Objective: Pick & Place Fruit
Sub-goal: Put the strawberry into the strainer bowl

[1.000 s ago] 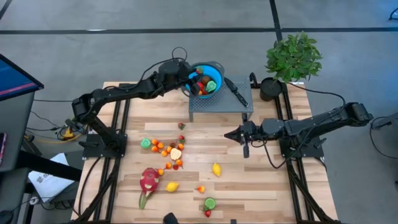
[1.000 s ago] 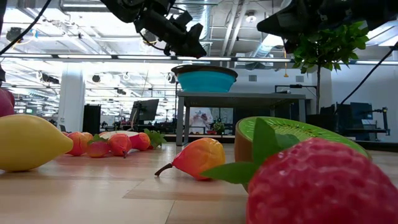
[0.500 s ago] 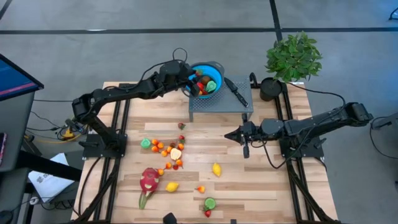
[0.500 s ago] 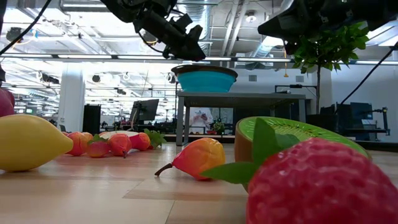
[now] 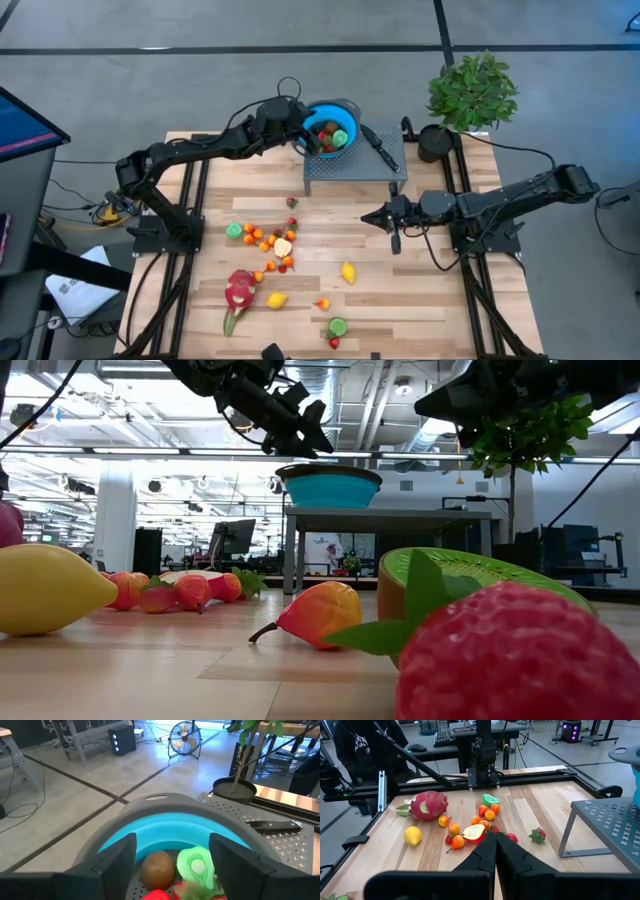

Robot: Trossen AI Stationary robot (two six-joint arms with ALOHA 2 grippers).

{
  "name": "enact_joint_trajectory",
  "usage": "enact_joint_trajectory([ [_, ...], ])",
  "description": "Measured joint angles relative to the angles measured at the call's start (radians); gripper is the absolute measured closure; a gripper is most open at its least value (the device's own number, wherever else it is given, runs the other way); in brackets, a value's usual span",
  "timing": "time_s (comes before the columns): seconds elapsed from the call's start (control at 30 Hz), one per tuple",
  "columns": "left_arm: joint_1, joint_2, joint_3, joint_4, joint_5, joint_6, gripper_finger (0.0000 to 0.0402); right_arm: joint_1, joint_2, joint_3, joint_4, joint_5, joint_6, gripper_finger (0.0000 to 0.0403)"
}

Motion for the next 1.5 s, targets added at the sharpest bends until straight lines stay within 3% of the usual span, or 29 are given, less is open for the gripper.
enact_joint_trajectory([
  [0.17, -0.016, -0.018, 0.0, -0.005, 0.023, 0.0, 0.0201, 0.0, 0.0, 0.0, 0.0, 0.0, 0.0, 0.0403],
  [0.43, -0.037, -0.026, 0.0, -0.005, 0.12, 0.001, 0.0305, 0.0, 0.0, 0.0, 0.0, 0.0, -0.001, 0.0403],
  [0.6, -0.037, -0.037, 0.0, 0.001, 0.121, 0.0, 0.0342, 0.0, 0.0, 0.0, -0.001, 0.0, -0.001, 0.0403],
  [1.07, -0.042, -0.043, 0.0, 0.002, 0.121, 0.0, 0.0363, 0.0, 0.0, 0.0, -0.01, 0.0, 0.0, 0.0403],
  [1.3, -0.052, -0.043, 0.0, 0.002, 0.238, 0.001, 0.0363, 0.0, 0.0, 0.0, -0.01, 0.0, 0.0, 0.0403],
  [1.5, -0.086, -0.043, -0.002, 0.004, 0.254, 0.014, 0.0363, 0.0, 0.0, 0.0, -0.01, 0.0, 0.002, 0.0403],
])
